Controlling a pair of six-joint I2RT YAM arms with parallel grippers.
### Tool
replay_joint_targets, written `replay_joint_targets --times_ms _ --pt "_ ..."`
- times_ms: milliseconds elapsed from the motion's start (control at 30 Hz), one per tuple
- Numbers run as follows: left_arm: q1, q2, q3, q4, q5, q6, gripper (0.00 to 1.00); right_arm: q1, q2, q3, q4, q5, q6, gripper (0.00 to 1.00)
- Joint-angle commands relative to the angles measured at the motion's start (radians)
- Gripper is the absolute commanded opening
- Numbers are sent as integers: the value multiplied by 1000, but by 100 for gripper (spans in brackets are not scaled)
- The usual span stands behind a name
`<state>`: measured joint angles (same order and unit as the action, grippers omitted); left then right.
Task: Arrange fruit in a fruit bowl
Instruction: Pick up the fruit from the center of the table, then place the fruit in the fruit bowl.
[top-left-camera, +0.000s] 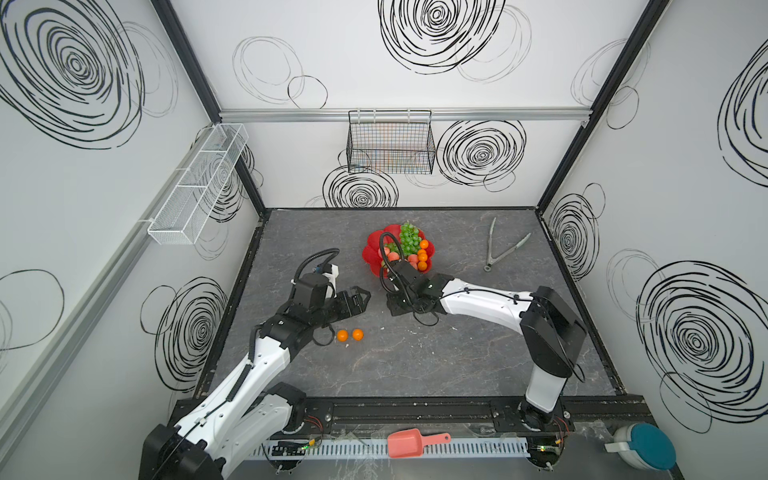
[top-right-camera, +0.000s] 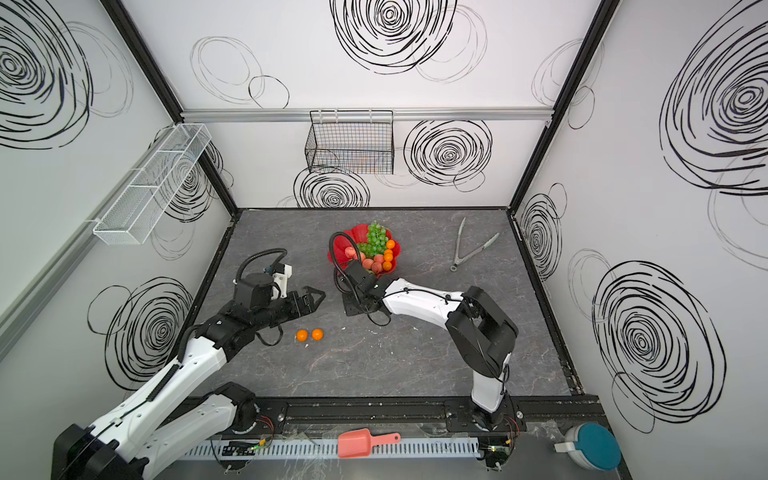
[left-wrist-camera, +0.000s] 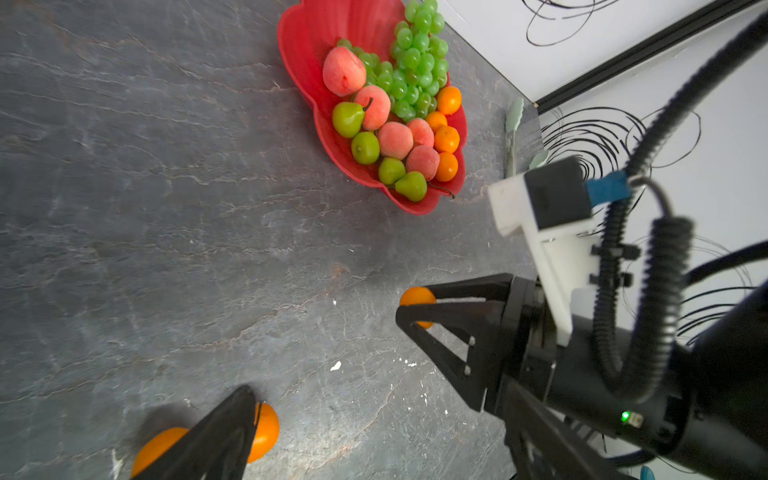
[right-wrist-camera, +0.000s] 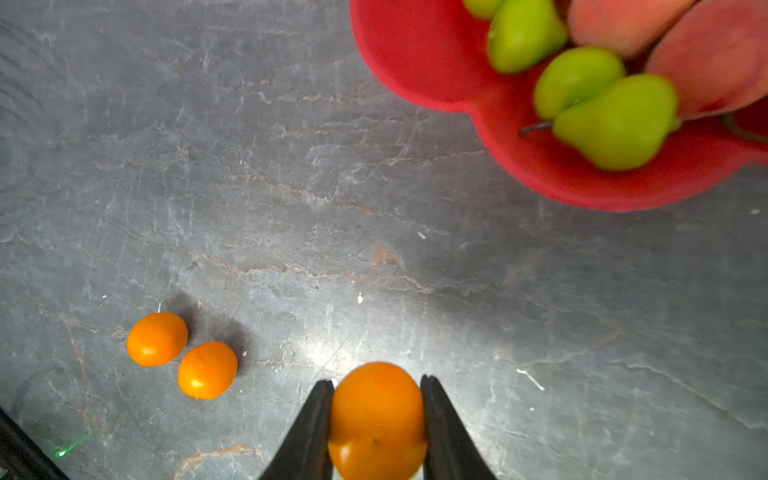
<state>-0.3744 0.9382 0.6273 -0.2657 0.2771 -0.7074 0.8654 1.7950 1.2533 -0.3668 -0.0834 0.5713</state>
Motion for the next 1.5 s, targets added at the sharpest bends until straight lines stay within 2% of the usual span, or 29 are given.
replay_joint_targets --times_ms 0,267,500,1000,1267,1467 --pt "-33 47 37 121 -14 -18 96 -47 -57 0 -18 31 -26 32" --pt "-54 171 90 254 64 -15 96 -168 -52 96 -69 37 -79 32" --pt "-55 241 141 284 80 4 96 -244 2 159 -82 40 -110 32" --pt "-31 261 149 272 68 47 96 -338 190 352 -123 46 -192 31" --pt "57 238 105 273 106 51 96 -354 320 498 -174 42 -229 31" --pt "81 231 104 266 117 58 96 -361 384 563 -196 49 -242 32"
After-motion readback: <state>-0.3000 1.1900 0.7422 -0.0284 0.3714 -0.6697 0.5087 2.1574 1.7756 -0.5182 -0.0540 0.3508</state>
